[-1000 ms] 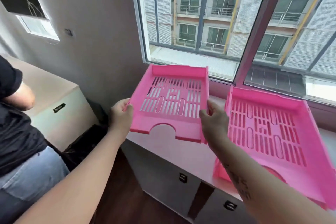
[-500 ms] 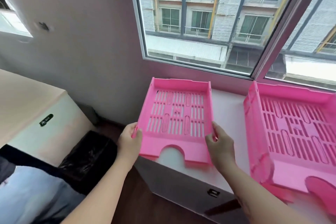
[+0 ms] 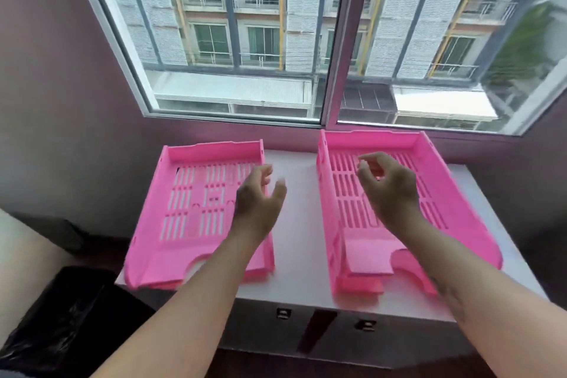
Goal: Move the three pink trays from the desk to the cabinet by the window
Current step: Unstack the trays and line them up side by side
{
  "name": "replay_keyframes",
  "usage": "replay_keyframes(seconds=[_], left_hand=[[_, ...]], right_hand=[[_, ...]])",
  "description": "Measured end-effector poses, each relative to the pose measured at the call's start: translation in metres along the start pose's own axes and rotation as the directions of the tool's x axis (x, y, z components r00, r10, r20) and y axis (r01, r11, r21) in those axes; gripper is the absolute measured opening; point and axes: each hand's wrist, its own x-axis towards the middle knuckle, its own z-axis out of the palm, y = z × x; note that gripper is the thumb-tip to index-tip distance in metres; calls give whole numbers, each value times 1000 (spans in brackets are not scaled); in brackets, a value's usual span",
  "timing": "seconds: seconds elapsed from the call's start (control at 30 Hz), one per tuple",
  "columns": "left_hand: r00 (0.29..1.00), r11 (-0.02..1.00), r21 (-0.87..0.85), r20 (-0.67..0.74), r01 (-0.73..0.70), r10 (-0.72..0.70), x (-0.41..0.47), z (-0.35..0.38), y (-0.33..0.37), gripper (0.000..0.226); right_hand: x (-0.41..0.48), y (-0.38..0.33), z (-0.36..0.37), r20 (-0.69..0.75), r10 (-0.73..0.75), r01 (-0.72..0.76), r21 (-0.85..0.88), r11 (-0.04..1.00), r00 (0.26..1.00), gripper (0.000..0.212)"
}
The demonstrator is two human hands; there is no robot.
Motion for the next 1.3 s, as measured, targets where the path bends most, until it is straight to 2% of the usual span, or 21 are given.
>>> replay_keyframes(seconds=[0.07, 0.13, 0.23, 0.33, 0.43, 0.6, 0.77, 0.83, 1.0, 1.13, 1.3], left_hand=[[991, 996, -42, 113, 76, -71, -7, 37, 21, 49], [960, 980, -45, 217, 192, -178, -13, 66, 35, 57], [911, 948, 11, 273, 318, -308, -17, 97, 43, 48], [921, 945, 35, 215, 324, -324, -17, 105, 42, 26], [925, 945, 67, 196, 320, -327, -15, 99, 45, 13], [929, 941, 159, 179, 297, -324, 6, 72, 28, 14], [941, 940, 232, 170, 252, -294, 21, 47, 13, 25], [942, 941, 242, 178, 237, -283, 26, 38, 10, 31], [940, 951, 213, 207, 226, -270, 43, 27, -4, 29], [947, 958, 234, 232, 165, -220, 49, 31, -2, 17], [955, 984, 176, 283, 43, -92, 58, 54, 30, 17]], right_hand=[[9, 26, -31, -60, 57, -61, -66, 996, 997, 20], [15, 59, -57, -71, 181, -189, -150, 970, 981, 26], [19, 111, -86, 64, 438, -400, -306, 864, 897, 39], [11, 136, -88, 237, 555, -470, -331, 818, 798, 28], [6, 145, -79, 291, 545, -453, -328, 829, 786, 29], [2, 128, -58, 324, 493, -394, -326, 860, 807, 25], [0, 105, -28, 309, 482, -398, -297, 868, 820, 26], [0, 98, -20, 298, 497, -418, -292, 860, 815, 26], [-2, 86, -6, 255, 516, -445, -288, 848, 818, 27], [-2, 84, -16, 251, 519, -473, -223, 852, 817, 23], [-2, 95, -53, 121, 546, -516, -214, 830, 829, 20]])
